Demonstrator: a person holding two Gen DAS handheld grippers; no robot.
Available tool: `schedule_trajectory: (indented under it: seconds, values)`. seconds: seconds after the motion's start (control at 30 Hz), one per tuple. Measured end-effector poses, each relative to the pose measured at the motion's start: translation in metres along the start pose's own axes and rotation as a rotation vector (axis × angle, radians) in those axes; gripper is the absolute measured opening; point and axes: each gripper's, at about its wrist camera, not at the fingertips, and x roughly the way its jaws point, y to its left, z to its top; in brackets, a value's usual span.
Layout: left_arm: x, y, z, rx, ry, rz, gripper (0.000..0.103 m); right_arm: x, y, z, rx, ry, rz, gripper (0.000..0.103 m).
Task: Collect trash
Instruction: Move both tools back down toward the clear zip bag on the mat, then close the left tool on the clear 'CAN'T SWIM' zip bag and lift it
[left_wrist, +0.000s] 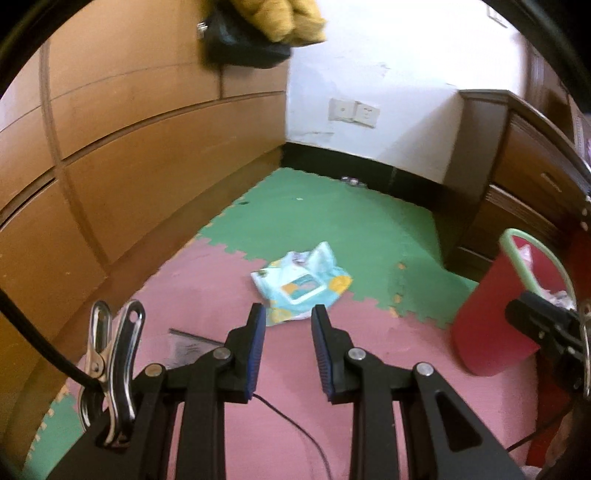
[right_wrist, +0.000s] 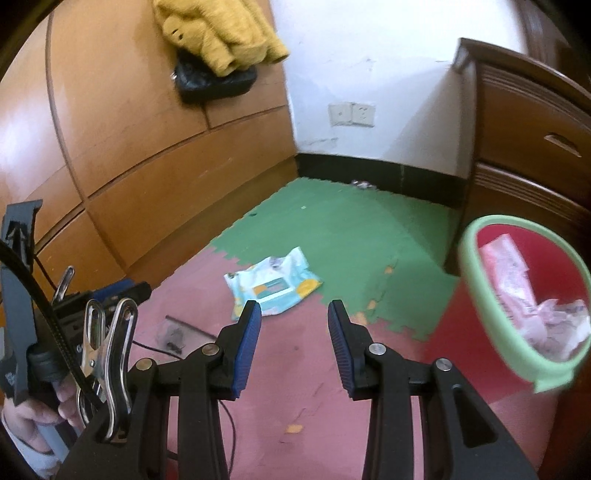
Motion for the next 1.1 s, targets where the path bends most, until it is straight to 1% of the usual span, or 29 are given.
schedule_trajectory:
  seconds: [0.17,0.4,0.57,0.73,0.93,1.0,1.1]
  values:
    - [0.007,0.043,-0.002,-0.032,0.021,0.055,0.026,0.02,0.026,-0.001,-0.018,0.041,0.037,0.039]
    - [0.031,0.089,-0.007,-0.083,0.074,0.089,0.026,0.05,0.059,-0.008,-0.045,0.103,0.076,0.039]
    - [0.069,0.126,-0.015,-0.141,0.16,0.097,0.026,0.076,0.075,-0.017,-0.046,0.152,0.094,0.039]
    - [0.104,0.157,-0.023,-0.204,0.253,0.095,0.026,0.107,0.082,-0.029,-0.039,0.206,0.104,0.039]
    - [0.146,0.18,-0.035,-0.303,0.354,0.06,0.029,0.14,0.086,-0.042,-0.025,0.265,0.115,0.039]
    - [0.158,0.186,-0.039,-0.317,0.377,0.065,0.03,0.146,0.087,-0.045,-0.029,0.277,0.116,0.039]
    - [0.176,0.192,-0.045,-0.312,0.414,0.076,0.034,0.155,0.086,-0.05,-0.037,0.293,0.118,0.039]
